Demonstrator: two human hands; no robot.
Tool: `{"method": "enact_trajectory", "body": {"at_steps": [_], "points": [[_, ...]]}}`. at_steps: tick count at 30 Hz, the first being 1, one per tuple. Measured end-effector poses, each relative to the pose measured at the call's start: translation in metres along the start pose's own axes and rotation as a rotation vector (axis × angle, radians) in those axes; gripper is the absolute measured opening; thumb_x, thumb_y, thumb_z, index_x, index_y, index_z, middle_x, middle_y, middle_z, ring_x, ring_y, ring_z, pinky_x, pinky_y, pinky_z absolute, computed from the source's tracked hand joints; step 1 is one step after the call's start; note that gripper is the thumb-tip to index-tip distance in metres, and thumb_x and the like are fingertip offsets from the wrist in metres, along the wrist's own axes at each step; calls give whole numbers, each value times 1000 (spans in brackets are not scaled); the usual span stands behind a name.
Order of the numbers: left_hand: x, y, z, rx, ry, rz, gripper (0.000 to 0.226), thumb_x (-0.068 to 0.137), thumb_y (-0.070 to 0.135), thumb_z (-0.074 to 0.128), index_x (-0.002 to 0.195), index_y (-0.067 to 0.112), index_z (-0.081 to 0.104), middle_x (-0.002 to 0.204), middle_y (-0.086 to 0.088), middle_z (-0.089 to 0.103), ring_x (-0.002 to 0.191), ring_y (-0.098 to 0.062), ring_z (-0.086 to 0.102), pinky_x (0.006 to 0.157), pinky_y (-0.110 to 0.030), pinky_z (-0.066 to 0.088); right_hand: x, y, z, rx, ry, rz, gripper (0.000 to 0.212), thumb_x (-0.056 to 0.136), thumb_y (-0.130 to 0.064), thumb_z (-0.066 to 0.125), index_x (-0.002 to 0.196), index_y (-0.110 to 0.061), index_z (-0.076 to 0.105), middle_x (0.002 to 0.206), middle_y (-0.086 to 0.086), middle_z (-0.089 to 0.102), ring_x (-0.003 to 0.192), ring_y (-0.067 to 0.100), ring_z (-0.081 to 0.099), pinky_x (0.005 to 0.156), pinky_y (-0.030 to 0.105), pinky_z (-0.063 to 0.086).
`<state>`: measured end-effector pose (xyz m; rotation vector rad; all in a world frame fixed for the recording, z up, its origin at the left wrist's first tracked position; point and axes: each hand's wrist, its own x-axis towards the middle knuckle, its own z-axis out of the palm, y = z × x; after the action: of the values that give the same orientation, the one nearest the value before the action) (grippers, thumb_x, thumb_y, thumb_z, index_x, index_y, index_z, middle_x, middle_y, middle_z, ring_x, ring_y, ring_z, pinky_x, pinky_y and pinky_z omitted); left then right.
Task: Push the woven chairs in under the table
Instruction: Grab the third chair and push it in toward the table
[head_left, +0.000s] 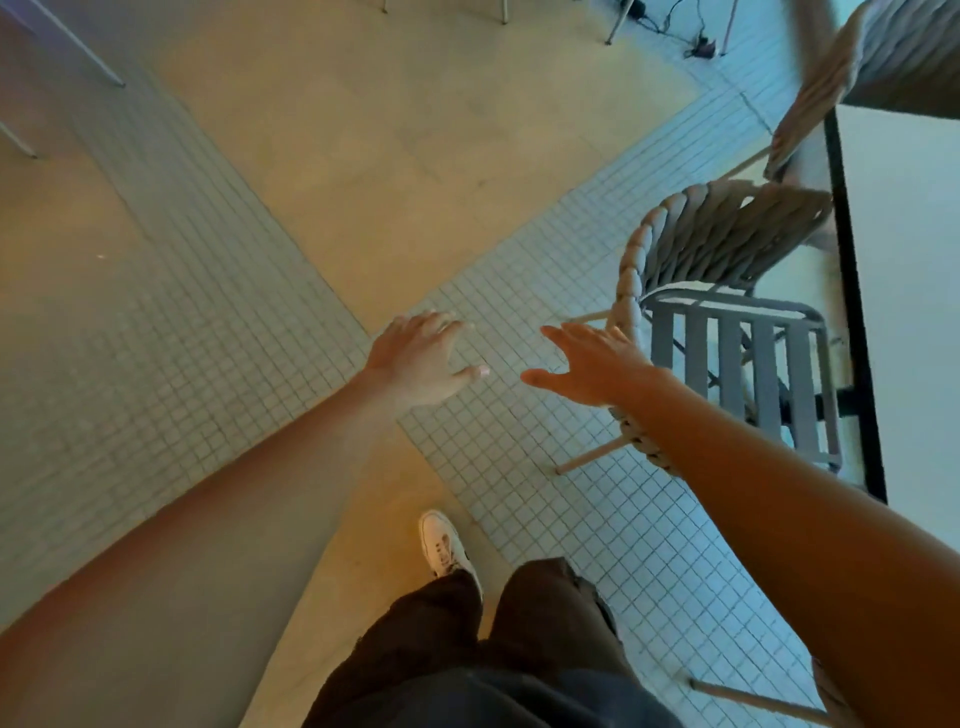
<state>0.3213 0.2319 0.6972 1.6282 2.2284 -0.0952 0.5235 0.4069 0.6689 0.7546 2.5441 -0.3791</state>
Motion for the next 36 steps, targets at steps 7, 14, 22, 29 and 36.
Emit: {"method": "enact_trajectory", "body": {"at_steps": [7,14,22,29,36], "points": [[86,-47,-47,34,-11,90,83,89,78,39,154,29,33,164,-2,28,151,-23,20,120,-46,16,57,7,-47,73,45,115,110,74,-99,16,161,-32,12,169,5,18,153,29,20,122,60,14],[187,-61,-88,96,-34,135,85,87,81,36,156,31,29,165,2,24,152,-20,17,122,-45,15,116,48,-89,132,64,184,108,77,-96,20,161,-30,12,169,5,16,154,28,17,122,60,12],[316,-50,-154,128,-23,173,81,89,78,37,155,32,30,165,4,24,152,-19,17,122,-44,16,188,130,-146,196,59,275,107,78,-95,22,162,-29,14,169,6,18,153,29,20,122,62,12],[418,-15,-201,165,31,305,81,90,77,37,156,30,30,164,1,27,152,-19,20,122,-44,16,222,198,-211,223,101,350,104,81,-92,28,162,-29,14,169,6,18,153,30,21,122,60,13],[520,7,-229,207,30,434,84,88,80,35,155,29,31,164,2,27,152,-19,20,123,-44,15,254,251,-253,292,140,465,102,83,-89,32,161,-28,16,168,7,20,153,30,20,122,59,15]]}}
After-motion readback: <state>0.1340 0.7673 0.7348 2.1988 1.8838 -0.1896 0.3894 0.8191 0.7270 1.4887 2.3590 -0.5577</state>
